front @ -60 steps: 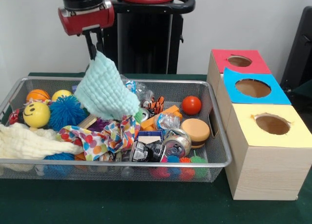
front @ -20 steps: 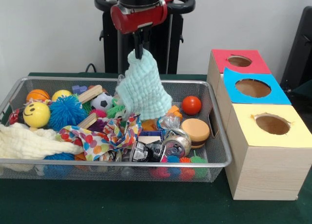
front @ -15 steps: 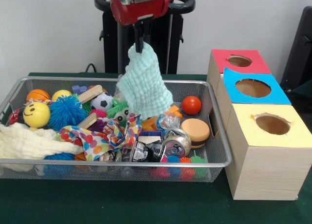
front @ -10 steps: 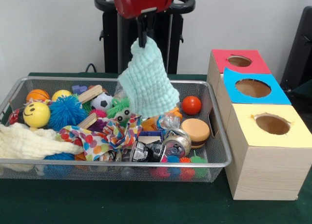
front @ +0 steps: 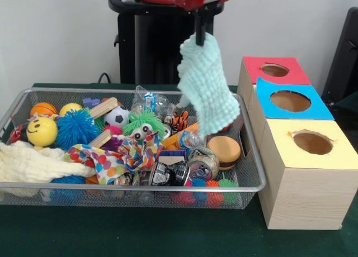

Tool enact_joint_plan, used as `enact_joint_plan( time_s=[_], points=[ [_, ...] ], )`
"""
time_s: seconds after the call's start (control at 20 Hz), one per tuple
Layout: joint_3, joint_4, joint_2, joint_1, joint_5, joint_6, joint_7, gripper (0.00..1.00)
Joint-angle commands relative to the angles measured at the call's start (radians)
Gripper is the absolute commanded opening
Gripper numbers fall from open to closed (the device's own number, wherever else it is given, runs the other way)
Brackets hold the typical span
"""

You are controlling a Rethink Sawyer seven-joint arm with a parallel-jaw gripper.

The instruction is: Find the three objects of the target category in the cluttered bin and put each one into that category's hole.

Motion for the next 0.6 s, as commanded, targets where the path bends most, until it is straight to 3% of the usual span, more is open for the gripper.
enact_joint_plan(
  time_s=[0.05,0.6],
  points=[
    [-0.05,0.063,-0.018,0.033,0.031,-0.038,0.125,0.0],
    [-0.063,0.053,0.024,0.015,0.038,-0.069,0.079,0.0]
  ],
)
